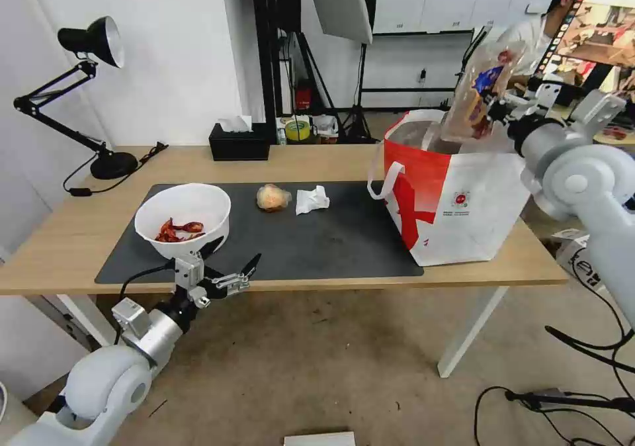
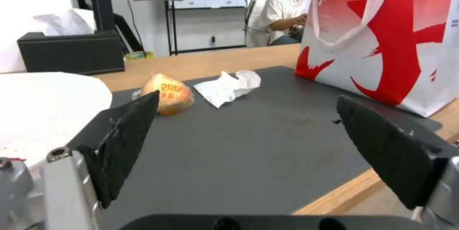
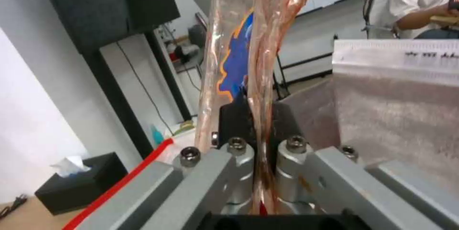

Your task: Pick up the trash from the table and place it into the takeout bag.

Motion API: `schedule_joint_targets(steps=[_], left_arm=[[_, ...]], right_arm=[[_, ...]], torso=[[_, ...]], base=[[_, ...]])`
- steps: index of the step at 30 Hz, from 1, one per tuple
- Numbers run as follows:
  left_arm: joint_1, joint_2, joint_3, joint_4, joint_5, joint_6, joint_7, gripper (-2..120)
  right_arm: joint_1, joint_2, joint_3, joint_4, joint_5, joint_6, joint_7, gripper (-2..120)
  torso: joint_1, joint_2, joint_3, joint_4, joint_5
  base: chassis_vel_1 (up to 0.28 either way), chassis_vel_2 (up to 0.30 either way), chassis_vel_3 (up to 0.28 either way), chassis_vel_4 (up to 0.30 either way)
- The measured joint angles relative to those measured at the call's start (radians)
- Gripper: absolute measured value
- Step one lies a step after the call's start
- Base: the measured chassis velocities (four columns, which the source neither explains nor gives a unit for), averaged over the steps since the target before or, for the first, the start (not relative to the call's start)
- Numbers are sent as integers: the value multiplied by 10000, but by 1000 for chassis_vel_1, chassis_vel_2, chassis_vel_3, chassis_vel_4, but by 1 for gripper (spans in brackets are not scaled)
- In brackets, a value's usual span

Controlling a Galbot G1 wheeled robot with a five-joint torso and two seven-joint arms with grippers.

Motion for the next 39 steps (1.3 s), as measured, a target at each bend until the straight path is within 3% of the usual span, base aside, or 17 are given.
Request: schedule_joint_targets(steps=[10, 17, 26, 30, 32, 35, 39], left_arm=[[-13, -35, 40, -6, 41, 0, -5, 100], [-75, -28, 150, 46, 84, 3, -26, 100], [-84, 99, 126, -35, 102, 31, -57, 100], [-98, 135, 92, -44, 79, 34, -60, 100], [-102, 144, 28, -49, 48, 36, -62, 100], [-74, 141, -53, -50, 39, 36, -60, 100], [-22, 119, -141, -56, 36, 35, -55, 100]], right_arm=[[-324, 38, 186, 357, 927, -127, 456, 5], [-664, 59, 486, 655, 1759, -273, 690, 32], [-715, 76, 543, 741, 1927, -399, 724, 67], [-711, 69, 543, 741, 1934, -437, 719, 76], [-690, 54, 521, 770, 1935, -478, 693, 88], [-660, 32, 498, 839, 1918, -496, 593, 97], [-601, -47, 420, 1089, 1701, -488, 258, 100]], torso=[[0, 0, 0, 0, 0], [0, 0, 0, -1, 0], [0, 0, 0, 0, -1], [1, 0, 0, 0, -1], [1, 0, 0, -1, 0], [1, 0, 0, 0, -1], [0, 0, 0, 0, -1]], base=[[0, 0, 0, 0], [0, 0, 0, 0], [0, 0, 0, 0], [0, 0, 0, 0], [0, 0, 0, 0], [0, 0, 0, 0], [0, 0, 0, 0]])
